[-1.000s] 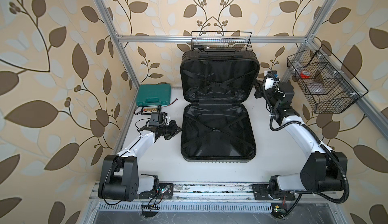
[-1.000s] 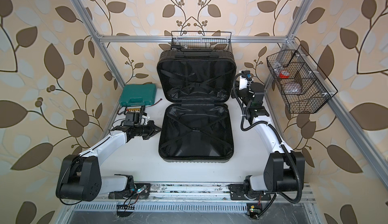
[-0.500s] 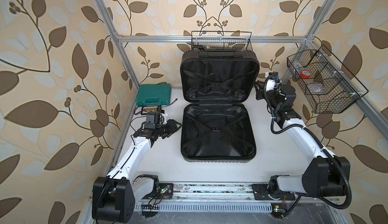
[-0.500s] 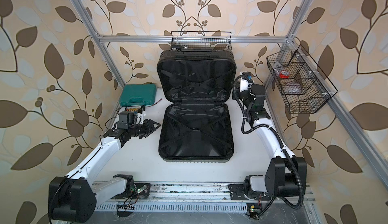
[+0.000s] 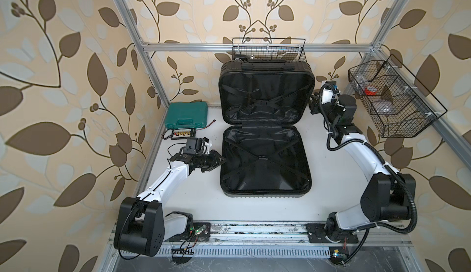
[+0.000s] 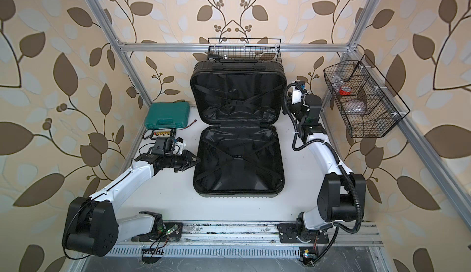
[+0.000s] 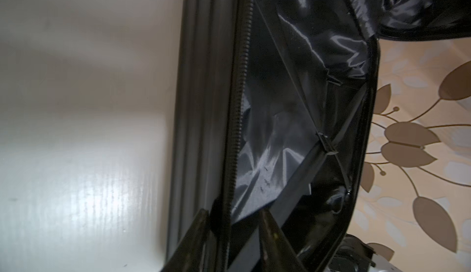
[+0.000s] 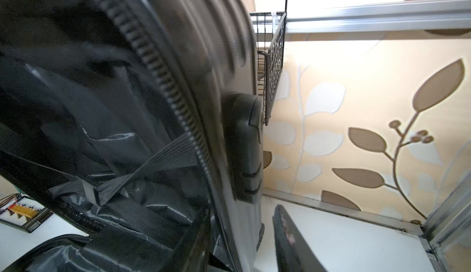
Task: Close the suitcase zippers
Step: Close the suitcase at the center of the board.
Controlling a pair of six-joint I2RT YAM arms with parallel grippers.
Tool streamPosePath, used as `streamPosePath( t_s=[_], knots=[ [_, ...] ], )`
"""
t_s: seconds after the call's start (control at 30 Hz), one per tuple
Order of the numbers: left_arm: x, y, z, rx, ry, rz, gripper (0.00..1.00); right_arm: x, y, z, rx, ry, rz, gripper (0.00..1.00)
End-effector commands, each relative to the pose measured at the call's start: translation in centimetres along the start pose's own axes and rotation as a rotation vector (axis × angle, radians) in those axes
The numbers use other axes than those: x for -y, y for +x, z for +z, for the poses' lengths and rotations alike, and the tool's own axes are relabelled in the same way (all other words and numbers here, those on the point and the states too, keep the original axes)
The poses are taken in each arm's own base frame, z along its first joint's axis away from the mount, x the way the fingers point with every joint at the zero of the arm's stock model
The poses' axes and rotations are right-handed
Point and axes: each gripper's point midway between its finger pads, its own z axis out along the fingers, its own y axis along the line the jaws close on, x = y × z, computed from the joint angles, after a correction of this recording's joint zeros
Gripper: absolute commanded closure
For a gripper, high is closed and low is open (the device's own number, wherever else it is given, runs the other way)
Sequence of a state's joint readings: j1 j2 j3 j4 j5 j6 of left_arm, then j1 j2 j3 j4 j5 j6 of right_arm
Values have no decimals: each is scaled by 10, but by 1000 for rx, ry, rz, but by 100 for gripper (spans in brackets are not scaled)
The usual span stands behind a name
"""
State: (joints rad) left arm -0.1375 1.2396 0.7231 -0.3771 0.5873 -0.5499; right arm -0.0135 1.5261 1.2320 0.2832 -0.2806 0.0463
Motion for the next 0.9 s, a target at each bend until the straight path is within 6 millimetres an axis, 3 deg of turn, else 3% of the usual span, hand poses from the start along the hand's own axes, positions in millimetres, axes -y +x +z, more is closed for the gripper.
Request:
streamPosePath(
  t_s=[0.0, 0.2, 0.33, 0.57, 0.87],
  knots=[
    [12, -8, -1, 14, 21, 42, 77, -8, -10, 6, 10, -58, -26, 60],
    [10, -21, 4, 43, 1, 35, 96, -14, -10, 10, 3, -97, -38, 83],
    [8, -29, 6, 74, -15, 23, 100, -21, -11, -1, 0, -122, -38, 96],
    [5, -42, 8, 125, -32, 6, 100, -38, -11, -35, 21, -157, -26, 100],
    [5, -60, 7, 194, -55, 6, 100, -53, 14, -84, 11, -156, 37, 98]
  ],
)
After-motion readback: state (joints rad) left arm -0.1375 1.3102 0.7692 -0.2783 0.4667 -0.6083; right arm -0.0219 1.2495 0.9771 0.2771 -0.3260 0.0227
